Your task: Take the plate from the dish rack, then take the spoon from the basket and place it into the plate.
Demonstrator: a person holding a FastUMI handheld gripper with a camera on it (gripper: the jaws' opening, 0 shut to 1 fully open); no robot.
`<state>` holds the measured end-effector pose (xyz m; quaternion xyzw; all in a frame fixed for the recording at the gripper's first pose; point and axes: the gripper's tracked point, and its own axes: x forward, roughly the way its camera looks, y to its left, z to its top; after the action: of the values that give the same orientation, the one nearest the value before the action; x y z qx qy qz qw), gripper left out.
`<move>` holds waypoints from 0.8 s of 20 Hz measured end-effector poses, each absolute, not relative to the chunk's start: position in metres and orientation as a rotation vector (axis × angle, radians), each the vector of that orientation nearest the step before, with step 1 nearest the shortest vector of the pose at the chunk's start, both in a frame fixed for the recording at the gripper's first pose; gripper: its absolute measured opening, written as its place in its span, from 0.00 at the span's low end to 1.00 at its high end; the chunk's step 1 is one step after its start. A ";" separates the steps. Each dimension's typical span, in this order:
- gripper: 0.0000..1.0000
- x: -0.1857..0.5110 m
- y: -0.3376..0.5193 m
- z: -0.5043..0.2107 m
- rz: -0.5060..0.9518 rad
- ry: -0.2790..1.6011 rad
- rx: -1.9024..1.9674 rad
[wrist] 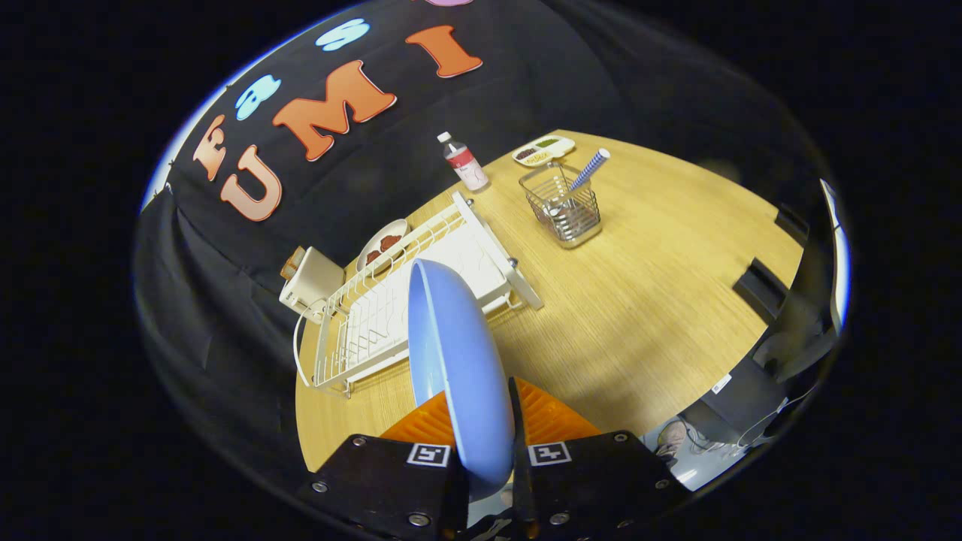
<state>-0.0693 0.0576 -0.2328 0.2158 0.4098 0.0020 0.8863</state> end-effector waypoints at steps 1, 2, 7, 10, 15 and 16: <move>0.23 -0.072 0.058 -0.240 0.004 0.865 0.461; 0.24 -0.074 0.059 -0.246 0.004 0.876 0.472; 0.24 -0.076 0.070 -0.268 0.005 0.919 0.535; 0.24 -0.071 0.078 -0.281 0.011 0.939 0.585; 0.25 -0.073 0.093 -0.299 0.016 0.982 0.699; 0.26 -0.076 0.093 -0.302 0.008 0.994 0.704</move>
<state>-0.0760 0.0935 -0.3019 0.3304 0.4667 0.0037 0.8204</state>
